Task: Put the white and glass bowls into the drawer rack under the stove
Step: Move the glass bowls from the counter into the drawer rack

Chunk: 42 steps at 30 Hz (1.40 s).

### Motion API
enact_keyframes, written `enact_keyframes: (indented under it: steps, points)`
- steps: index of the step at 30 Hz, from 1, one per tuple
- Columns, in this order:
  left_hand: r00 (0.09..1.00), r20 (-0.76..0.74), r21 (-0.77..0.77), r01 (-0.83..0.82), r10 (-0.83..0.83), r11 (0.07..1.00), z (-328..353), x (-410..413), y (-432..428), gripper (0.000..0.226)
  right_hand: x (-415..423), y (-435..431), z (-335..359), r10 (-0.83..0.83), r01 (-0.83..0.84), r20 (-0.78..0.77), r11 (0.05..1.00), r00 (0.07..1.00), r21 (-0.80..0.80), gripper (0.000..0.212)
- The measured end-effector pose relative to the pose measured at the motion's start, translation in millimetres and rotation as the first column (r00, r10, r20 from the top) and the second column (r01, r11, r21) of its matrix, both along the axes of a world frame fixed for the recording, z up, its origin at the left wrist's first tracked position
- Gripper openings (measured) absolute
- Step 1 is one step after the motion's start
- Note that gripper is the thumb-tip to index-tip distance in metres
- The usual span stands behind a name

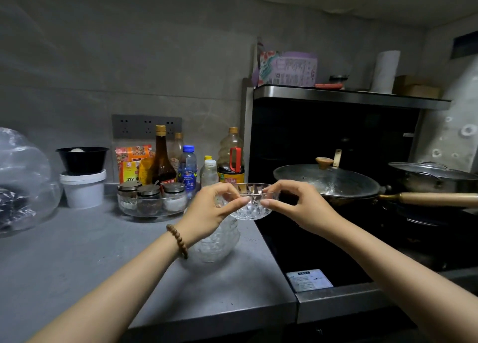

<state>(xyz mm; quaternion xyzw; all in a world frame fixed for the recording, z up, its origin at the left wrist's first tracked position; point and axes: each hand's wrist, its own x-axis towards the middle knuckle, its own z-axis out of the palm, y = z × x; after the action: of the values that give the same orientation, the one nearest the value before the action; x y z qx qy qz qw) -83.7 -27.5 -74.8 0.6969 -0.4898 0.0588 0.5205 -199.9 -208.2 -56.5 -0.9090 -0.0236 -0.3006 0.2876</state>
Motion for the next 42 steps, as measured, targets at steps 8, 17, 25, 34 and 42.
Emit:
enact_keyframes:
  steps: [8, 17, 25, 34, 42]
  points:
    - [0.9, -0.299, 0.145, 0.37, -0.316, 0.918, -34, -61, -74, 0.029, -103, -57, -30, 0.059, -0.033, -0.194, 0.99, 0.979, 0.134, 0.037]
    - [0.709, -0.561, 0.231, 0.631, -0.429, 0.741, -100, -131, -155, 0.021, -191, -114, -92, 0.208, 0.022, -0.402, 0.867, 0.892, 0.497, 0.018]
    - [0.688, -0.613, 0.302, 0.658, -0.388, 0.69, -161, -157, -200, 0.021, -223, -148, -143, 0.177, 0.177, -0.513, 0.804, 0.84, 0.567, 0.02]
    - [0.663, -0.714, 0.281, 0.565, -0.224, 0.776, -257, -163, -216, 0.031, -217, -169, -212, 0.174, 0.394, -0.589, 0.592, 0.789, 0.703, 0.023]
    - [0.912, -0.361, 0.645, 0.396, -0.196, 0.654, -338, -160, -205, 0.07, -209, -179, -261, 0.097, 0.658, -0.713, 0.318, 0.694, 0.683, 0.017]
